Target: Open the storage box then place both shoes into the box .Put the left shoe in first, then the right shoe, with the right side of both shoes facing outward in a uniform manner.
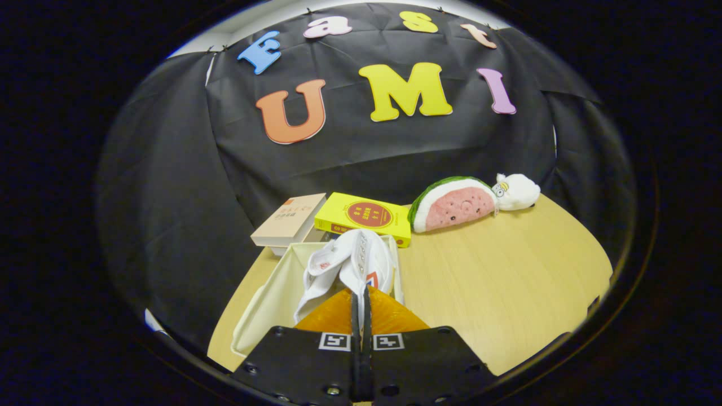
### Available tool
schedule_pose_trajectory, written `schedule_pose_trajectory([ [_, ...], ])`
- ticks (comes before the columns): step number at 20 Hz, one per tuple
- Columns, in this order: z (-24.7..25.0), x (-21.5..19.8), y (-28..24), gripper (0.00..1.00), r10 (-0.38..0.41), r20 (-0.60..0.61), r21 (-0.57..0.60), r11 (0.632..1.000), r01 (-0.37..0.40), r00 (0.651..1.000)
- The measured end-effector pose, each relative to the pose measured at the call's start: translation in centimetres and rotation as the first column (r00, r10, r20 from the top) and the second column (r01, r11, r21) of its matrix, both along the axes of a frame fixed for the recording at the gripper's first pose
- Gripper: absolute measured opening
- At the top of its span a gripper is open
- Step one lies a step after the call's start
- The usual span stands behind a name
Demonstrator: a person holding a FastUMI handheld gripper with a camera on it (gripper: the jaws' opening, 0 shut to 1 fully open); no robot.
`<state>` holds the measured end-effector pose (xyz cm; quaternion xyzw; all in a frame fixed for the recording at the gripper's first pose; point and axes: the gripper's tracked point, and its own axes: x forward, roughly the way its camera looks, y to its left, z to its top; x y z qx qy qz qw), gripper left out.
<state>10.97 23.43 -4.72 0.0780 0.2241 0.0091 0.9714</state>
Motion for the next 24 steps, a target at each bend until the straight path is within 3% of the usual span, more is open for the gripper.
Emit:
schedule_pose_trajectory([
  [7, -1.9, -0.8, -0.5, 0.0, -0.007, 0.044, 0.004, 1.0, 0.007, 0.999],
  [9, -1.2, -0.9, -0.6, 0.21, 0.011, 0.116, 0.021, 1.0, -0.013, 0.993],
  [11, 1.0, -1.5, -2.7, 0.43, -0.03, 0.208, -0.03, 0.999, 0.037, 0.978],
  [12, 1.5, -1.8, -2.8, 0.59, -0.026, 0.228, -0.052, 0.998, 0.039, 0.973],
  [13, 1.8, -2.5, -2.2, 0.6, -0.011, 0.246, -0.054, 0.998, 0.025, 0.969],
  [16, 2.9, -3.5, -2.9, 0.97, 0.0, 0.29, -0.096, 0.995, 0.03, 0.957],
  [24, 6.7, -7.3, -9.2, 0.98, -0.089, 0.484, -0.192, 0.96, 0.205, 0.87],
])
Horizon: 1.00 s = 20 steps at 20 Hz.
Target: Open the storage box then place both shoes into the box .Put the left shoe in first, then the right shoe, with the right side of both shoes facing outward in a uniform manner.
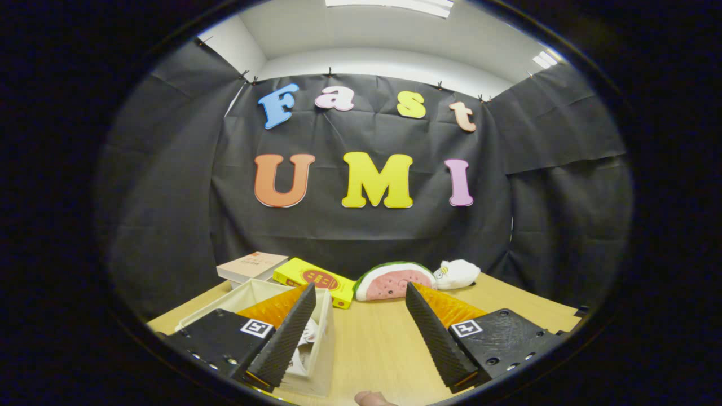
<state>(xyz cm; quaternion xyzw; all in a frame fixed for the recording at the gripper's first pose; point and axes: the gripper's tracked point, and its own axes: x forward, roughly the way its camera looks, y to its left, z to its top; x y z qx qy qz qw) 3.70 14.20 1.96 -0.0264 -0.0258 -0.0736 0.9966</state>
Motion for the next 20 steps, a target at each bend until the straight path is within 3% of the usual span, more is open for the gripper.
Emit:
schedule_pose_trajectory([
  [4, 1.7, -2.6, -3.2, 0.98, -0.042, 0.097, -0.045, 0.998, 0.047, 0.994],
  [11, 0.8, -6.9, -7.9, 0.98, -0.019, 0.062, 0.024, 1.0, 0.017, 0.998],
  [20, 1.7, -11.8, -10.8, 0.97, 0.016, 0.126, 0.002, 1.0, -0.016, 0.992],
])
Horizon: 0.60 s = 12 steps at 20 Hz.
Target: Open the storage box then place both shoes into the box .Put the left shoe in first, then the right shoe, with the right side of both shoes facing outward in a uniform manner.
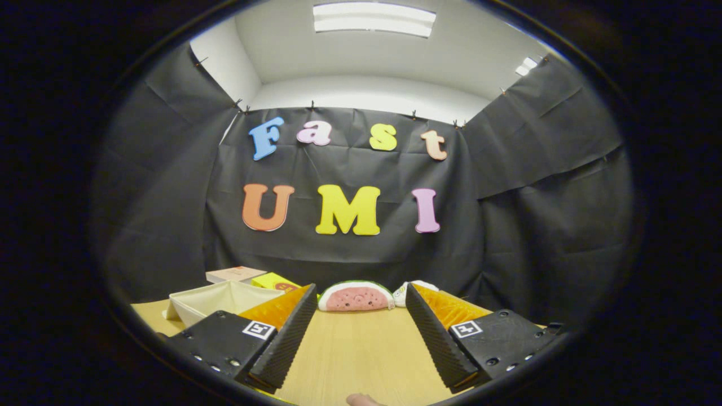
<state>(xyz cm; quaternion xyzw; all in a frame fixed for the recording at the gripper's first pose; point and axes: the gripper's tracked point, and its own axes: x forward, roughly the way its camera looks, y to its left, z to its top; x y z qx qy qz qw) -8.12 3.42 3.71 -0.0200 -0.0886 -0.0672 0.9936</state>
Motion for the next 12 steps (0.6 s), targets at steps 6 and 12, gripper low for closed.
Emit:
schedule_pose_trajectory([
  [6, 1.6, -1.8, -3.4, 0.97, -0.03, 0.028, 0.039, 0.999, 0.029, 0.999],
  [12, 1.6, -2.5, -6.3, 0.97, -0.054, 0.046, 0.053, 0.997, 0.051, 0.997],
])
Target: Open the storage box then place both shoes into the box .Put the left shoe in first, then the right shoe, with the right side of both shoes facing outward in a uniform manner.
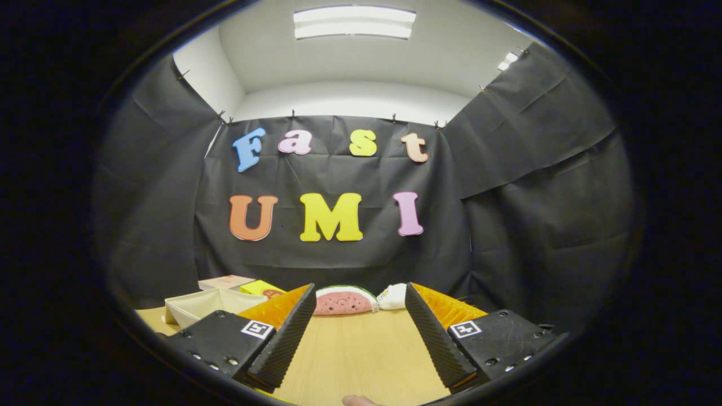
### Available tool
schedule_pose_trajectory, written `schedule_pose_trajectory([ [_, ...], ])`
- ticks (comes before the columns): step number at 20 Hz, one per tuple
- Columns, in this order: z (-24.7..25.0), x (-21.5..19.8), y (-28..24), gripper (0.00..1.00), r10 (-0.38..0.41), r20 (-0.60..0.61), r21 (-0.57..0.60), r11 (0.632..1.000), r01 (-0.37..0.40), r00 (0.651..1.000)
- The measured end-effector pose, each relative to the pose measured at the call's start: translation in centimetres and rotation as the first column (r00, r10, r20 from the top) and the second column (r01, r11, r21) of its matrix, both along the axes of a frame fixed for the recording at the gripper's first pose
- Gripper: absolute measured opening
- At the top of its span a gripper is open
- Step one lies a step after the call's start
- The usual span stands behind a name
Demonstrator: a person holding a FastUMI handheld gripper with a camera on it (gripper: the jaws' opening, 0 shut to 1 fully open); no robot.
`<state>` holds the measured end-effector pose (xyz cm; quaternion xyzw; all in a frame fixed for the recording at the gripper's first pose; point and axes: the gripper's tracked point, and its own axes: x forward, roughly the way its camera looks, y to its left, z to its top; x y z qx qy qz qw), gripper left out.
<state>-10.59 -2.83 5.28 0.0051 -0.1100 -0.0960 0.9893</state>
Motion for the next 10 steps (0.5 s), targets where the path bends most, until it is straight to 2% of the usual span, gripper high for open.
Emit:
schedule_pose_trajectory([
  [10, -1.3, 0.5, -0.4, 0.97, 0.028, -0.031, -0.011, 1.0, -0.028, 0.999],
])
